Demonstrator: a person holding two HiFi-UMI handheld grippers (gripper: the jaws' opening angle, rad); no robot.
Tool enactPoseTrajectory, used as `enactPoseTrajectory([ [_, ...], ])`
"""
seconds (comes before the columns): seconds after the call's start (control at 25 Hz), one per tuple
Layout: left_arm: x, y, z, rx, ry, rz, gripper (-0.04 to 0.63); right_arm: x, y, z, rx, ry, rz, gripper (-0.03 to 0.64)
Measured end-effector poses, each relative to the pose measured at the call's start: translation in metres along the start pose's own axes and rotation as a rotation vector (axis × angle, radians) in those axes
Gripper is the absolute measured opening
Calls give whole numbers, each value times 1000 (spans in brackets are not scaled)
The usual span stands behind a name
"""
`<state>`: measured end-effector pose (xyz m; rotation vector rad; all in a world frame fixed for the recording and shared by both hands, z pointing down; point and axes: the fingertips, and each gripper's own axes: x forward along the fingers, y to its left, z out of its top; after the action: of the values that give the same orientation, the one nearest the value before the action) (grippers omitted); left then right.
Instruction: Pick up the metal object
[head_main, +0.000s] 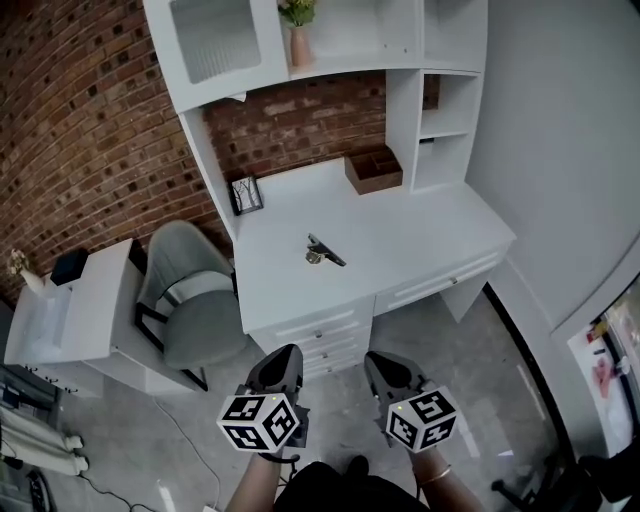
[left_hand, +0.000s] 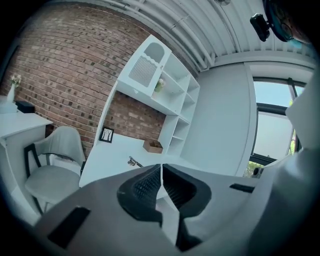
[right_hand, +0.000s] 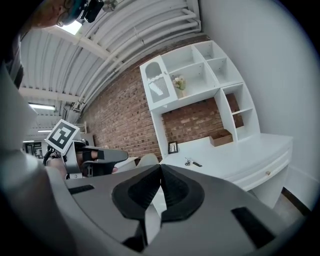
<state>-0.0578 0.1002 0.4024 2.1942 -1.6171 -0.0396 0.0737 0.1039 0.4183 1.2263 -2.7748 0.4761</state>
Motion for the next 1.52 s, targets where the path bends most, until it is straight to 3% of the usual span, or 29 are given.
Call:
enactPoseTrajectory([
  [0.16, 14, 3, 2, -25, 5, 2, 16, 2, -12, 5, 11, -11, -5, 5],
  [0.32, 39, 13, 1, -57, 14, 0, 75, 7, -26, 14, 36, -39, -2, 5],
  [0.76, 147, 89, -21, -224, 94, 28, 132, 78, -83, 27, 42, -34, -17, 5],
  [1.2, 294, 154, -27, -350, 257, 20, 149, 202, -144, 51, 108, 10, -39, 5],
  [1.52, 366, 177, -43, -436, 359, 29, 169, 252, -190, 46, 131, 86, -99, 5],
])
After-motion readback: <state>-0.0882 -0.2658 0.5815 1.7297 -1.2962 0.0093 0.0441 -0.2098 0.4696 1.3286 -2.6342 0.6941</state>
